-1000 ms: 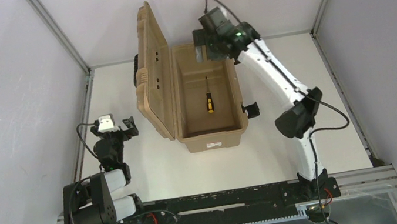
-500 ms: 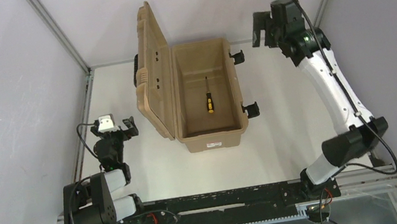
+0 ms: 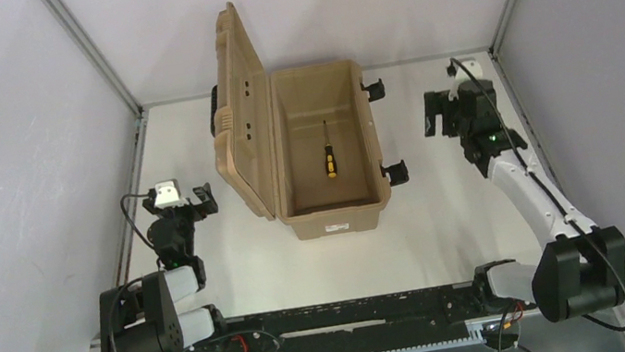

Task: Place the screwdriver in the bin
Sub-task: Reset both arms

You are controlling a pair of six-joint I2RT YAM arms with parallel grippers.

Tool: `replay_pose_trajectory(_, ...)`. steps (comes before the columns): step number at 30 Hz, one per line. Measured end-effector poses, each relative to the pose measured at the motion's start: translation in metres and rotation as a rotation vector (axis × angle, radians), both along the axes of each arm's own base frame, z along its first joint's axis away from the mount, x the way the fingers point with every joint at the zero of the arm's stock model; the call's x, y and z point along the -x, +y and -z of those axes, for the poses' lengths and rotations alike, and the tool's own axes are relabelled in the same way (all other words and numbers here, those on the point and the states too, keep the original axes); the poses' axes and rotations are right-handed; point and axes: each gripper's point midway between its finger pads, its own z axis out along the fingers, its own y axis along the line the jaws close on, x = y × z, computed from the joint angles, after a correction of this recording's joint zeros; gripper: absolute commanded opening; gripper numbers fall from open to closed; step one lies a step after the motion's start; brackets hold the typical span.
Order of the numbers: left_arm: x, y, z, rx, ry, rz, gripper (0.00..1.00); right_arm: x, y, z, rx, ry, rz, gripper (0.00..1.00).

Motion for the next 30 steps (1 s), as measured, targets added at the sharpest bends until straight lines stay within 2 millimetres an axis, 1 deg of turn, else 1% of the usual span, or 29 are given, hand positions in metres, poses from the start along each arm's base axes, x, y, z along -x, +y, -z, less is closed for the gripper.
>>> replay_pose_trajectory(5, 0.000, 0.000, 0.000, 0.000, 0.000, 0.000, 1.00, 0.017, 0.002, 0.065, -0.019, 0.035, -0.028, 0.99)
replay_pose_trajectory(8, 0.000, 0.000, 0.000, 0.000, 0.000, 0.000, 1.00, 0.028, 0.003, 0.099, -0.023, 0.052, -0.040, 0.99)
replay_pose_trajectory(10, 0.000, 0.000, 0.000, 0.000, 0.001, 0.000, 1.00, 0.033, 0.002, 0.114, -0.027, 0.043, -0.043, 0.99)
replay_pose_trajectory(11, 0.000, 0.000, 0.000, 0.000, 0.000, 0.000, 1.00, 0.034, 0.002, 0.119, -0.031, 0.031, -0.043, 0.99)
replay_pose_trajectory(17, 0.000, 0.000, 0.000, 0.000, 0.001, 0.000, 1.00, 0.039, -0.003, 0.137, -0.042, -0.070, -0.028, 0.99)
replay_pose_trajectory(20, 0.000, 0.000, 0.000, 0.000, 0.000, 0.000, 1.00, 0.030, -0.005, 0.136, -0.041, -0.117, -0.018, 0.98)
replay_pose_trajectory(23, 0.000, 0.000, 0.000, 0.000, 0.000, 0.000, 1.00, 0.022, -0.006, 0.134, -0.040, -0.156, -0.011, 0.99)
replay_pose_trajectory(30, 0.000, 0.000, 0.000, 0.000, 0.000, 0.000, 1.00, 0.020, -0.012, 0.128, -0.049, -0.231, 0.006, 0.99)
